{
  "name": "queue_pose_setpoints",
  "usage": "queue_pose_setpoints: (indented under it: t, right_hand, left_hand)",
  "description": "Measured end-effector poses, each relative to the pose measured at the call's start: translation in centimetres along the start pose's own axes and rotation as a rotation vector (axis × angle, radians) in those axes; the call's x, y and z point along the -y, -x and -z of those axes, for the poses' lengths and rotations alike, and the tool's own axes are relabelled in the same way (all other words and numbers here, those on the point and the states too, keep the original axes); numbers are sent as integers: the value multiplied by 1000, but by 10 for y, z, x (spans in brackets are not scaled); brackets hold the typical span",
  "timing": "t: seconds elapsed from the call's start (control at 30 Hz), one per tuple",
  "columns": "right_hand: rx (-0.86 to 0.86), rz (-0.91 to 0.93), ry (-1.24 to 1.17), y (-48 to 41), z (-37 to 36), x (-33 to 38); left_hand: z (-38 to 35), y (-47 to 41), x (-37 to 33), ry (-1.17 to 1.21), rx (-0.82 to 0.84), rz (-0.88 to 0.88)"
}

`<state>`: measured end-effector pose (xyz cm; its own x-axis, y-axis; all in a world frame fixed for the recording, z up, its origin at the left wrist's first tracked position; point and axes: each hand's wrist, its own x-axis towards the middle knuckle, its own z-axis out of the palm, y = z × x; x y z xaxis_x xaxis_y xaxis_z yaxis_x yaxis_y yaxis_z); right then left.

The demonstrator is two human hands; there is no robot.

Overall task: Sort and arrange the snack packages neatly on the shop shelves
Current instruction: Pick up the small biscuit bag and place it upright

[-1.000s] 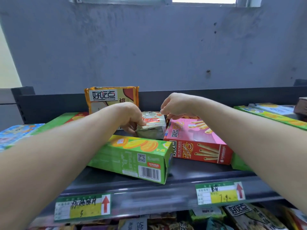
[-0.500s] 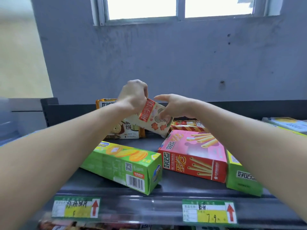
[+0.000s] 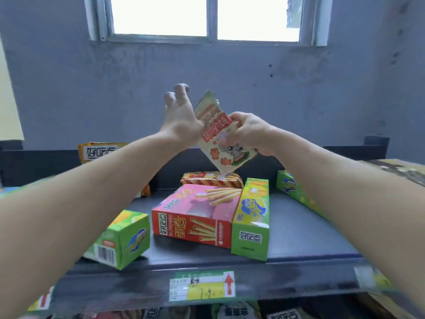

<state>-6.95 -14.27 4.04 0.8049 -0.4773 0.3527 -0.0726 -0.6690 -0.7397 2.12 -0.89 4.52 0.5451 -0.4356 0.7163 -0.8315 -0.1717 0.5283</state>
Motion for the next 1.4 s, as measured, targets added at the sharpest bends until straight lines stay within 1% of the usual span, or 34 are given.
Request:
queue_pose_setpoints:
  t: [0.1, 0.17, 0.33, 0.47, 0.57, 0.63, 0.77, 0.93, 1.4]
  right_hand:
    - [-78, -59, -124, 18, 37, -23]
    - [-119, -83, -199, 30, 58, -35]
    - [-190, -134, -345, 59, 94, -51]
    - [-249, -183, -336, 76, 112, -52]
    - [-265, -195, -327, 82, 117, -50]
    - [-255, -195, -318, 83, 117, -51]
    - [-213, -193, -307, 78, 117, -60]
    - [-108, -178, -295, 66, 127, -80]
    - [106, -237, -5, 53, 183, -118]
  left_hand:
    - [-27, 6, -13, 108, 198, 228]
    - [-45, 9, -23, 197, 349, 324]
    - [-82, 8, -45, 350, 592, 309]
    - [-97, 5, -61, 563, 743, 322]
    - [-109, 2, -67, 675, 816, 276]
    - [-115, 3, -70, 735, 831, 246]
    - [-125, 4, -73, 791, 807, 253]
    - [-140, 2, -74, 723, 728, 271]
    - [-181, 17, -117, 551, 590, 326]
